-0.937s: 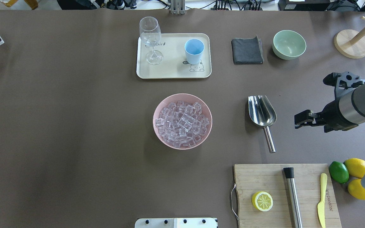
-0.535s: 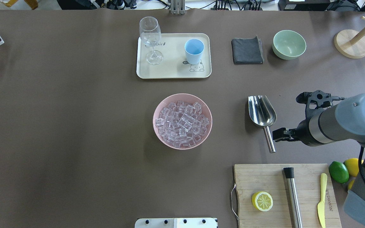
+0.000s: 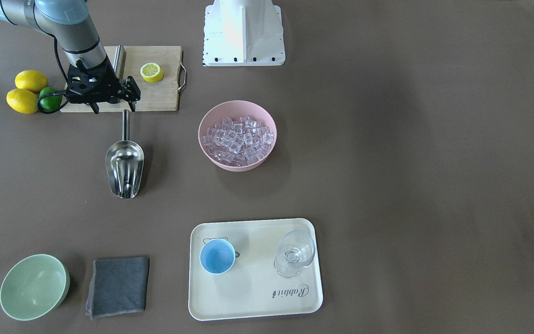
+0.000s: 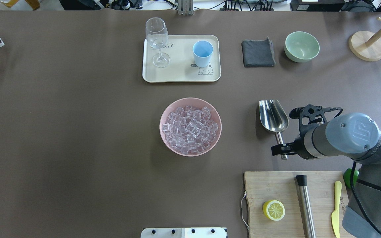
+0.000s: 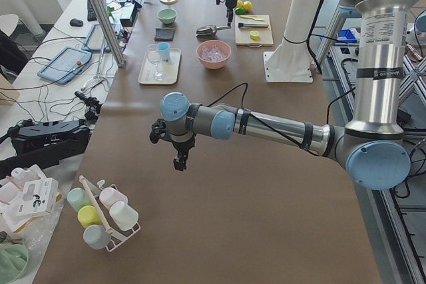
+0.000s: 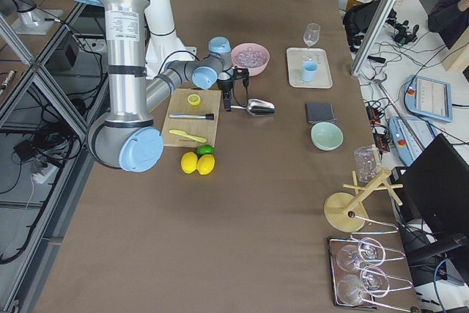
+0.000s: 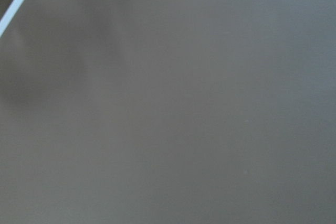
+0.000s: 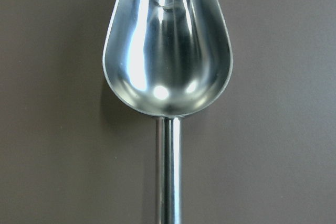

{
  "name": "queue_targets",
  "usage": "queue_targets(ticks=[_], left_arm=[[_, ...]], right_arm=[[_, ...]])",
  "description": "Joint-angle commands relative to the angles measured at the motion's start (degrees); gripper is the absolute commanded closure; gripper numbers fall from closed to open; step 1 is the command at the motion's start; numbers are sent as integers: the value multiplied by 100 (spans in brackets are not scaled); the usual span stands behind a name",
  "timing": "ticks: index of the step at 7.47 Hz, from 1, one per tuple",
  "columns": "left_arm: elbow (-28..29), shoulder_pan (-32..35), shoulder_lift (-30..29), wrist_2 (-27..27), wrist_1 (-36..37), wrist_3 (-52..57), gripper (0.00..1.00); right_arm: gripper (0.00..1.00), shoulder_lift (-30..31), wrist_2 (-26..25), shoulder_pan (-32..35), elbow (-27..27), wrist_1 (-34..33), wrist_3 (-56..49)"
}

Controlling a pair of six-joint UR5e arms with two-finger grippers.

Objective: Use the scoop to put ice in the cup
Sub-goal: 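Grasp the scoop handle with the right gripper while the left arm approaches the bowl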

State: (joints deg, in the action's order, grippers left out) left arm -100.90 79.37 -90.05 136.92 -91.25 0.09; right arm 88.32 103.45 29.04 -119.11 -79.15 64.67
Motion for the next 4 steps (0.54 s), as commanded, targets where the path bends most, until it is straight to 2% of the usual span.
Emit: queue_targets(ticks=[1, 3, 4], left_arm=[[-122, -1139, -485, 2, -760, 8, 2], [-342, -1878, -575, 2, -2127, 26, 2], [-499, -2403, -601, -16, -2395, 35, 2]], right_arm=[[2, -288, -18, -12, 642, 470, -7], [2, -289, -9, -21, 643, 532, -33], [3, -289, -18, -21, 643, 532, 27]])
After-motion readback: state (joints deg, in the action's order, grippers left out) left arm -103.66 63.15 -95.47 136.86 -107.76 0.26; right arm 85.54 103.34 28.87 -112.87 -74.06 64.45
